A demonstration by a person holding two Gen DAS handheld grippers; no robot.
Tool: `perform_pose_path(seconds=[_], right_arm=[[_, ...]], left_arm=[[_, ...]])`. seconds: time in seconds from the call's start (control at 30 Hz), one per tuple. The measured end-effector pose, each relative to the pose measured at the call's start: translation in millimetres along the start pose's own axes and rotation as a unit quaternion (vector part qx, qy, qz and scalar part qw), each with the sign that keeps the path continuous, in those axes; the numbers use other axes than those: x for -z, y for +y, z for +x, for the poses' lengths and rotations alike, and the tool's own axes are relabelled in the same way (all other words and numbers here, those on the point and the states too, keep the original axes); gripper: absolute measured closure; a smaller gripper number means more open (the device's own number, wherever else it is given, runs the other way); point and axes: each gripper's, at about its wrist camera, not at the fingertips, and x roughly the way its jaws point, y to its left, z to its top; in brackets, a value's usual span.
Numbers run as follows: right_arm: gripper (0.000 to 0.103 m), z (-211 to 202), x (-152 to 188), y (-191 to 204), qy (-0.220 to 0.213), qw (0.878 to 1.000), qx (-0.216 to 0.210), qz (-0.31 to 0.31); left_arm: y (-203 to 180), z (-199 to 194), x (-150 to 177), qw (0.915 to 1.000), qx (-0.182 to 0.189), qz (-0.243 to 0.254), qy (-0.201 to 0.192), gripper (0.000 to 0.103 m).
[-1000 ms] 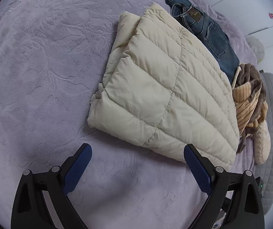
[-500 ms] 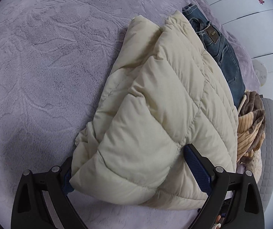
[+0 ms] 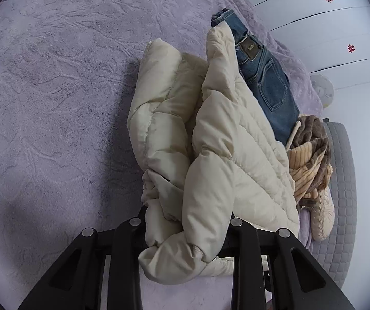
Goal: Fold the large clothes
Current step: 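Grasp the bundle edge with both tools and fold it over again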
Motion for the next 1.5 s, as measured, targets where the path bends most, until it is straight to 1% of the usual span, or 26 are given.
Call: perform_pose_path(seconds=[0.1,0.23,0.3,0.43,0.57,0.63,0.7,0.77,0.8,0.83,0.87,0.9,0.93,1.0,1.07,1.13,1.23,1.33,1.4,1.47,1.5], right_arm=[[0.079,-10.6,8.9,4.4,0.005,1.000,-0.007,-0.004],[0.079,-30.3,28.0,1.6,0.011,1.000,-0.013,0.002],[0.079,-39.1,36.5,-2.2,0.015,1.000,-0.013,0.008],[0.079,-57.7,61.3,-18.9,0.024,0.999,-0.003,0.025],[0.079,-77.4,85.5,-38.6,0.030,0.999,0.009,0.041],[0.079,-82.5,92.2,-44.7,0.033,0.998,0.022,0.040],[0.079,-81.9,89.7,-50.7,0.035,0.998,0.032,0.046],[0.075,-80.0,87.4,-57.2,0.037,0.997,0.052,0.053],[0.072,-80.5,85.3,-58.8,0.038,0.996,0.065,0.055],[0.069,-79.8,84.8,-57.7,0.040,0.995,0.074,0.055],[0.068,-78.4,86.9,-53.7,0.043,0.994,0.085,0.049],[0.063,-78.3,85.2,-47.0,0.048,0.993,0.100,0.039],[0.057,-76.1,83.7,-39.9,0.056,0.991,0.118,0.024],[0.054,-74.7,81.0,-23.5,0.076,0.984,0.158,-0.013],[0.052,-73.6,79.9,-8.3,0.100,0.974,0.198,-0.051],[0.051,-70.5,79.6,4.7,0.122,0.964,0.223,-0.079],[0.051,-68.9,83.8,20.0,0.154,0.954,0.234,-0.110],[0.050,-66.8,98.8,33.7,0.187,0.943,0.232,-0.147],[0.050,-61.0,109.8,45.5,0.212,0.935,0.225,-0.172],[0.050,-57.3,121.0,55.3,0.236,0.927,0.215,-0.197],[0.050,-61.3,132.6,54.3,0.247,0.921,0.213,-0.212]], left_arm=[[1.3,-18.3,9.3,0.9998,0.007,0.014,0.010,0.072],[10.3,-40.9,32.3,0.9992,0.006,0.026,0.032,0.072],[15.5,-48.8,46.2,0.9987,0.002,0.026,0.043,0.072],[37.9,-64.1,75.8,0.9974,-0.004,0.012,0.071,0.072],[56.7,-69.3,104.6,0.9946,-0.023,0.015,0.100,0.071],[68.7,-70.9,115.5,0.9926,-0.040,0.023,0.112,0.071],[79.9,-69.9,123.7,0.9902,-0.062,0.025,0.122,0.066],[86.8,-70.1,128.0,0.9868,-0.094,0.025,0.129,0.045],[88.5,-71.5,129.2,0.9853,-0.107,0.028,0.131,0.041],[88.0,-73.9,129.3,0.9843,-0.112,0.033,0.132,0.039],[86.3,-76.7,128.5,0.9833,-0.117,0.039,0.134,0.039],[83.7,-80.2,127.7,0.9821,-0.124,0.048,0.134,0.039],[80.6,-84.4,126.8,0.9807,-0.132,0.058,0.132,0.039],[73.6,-92.2,124.6,0.9786,-0.142,0.077,0.128,0.039],[65.3,-99.8,120.9,0.9771,-0.150,0.091,0.121,0.039],[57.6,-108.5,115.0,0.9760,-0.158,0.103,0.110,0.039],[44.5,-117.5,107.4,0.9734,-0.170,0.123,0.091,0.039],[29.8,-117.5,99.6,0.9677,-0.188,0.150,0.076,0.039],[21.0,-113.4,95.6,0.9653,-0.192,0.161,0.073,0.039],[13.2,-108.5,94.4,0.9647,-0.190,0.165,0.077,0.039],[8.4,-104.6,93.5,0.9645,-0.189,0.167,0.079,0.039]])
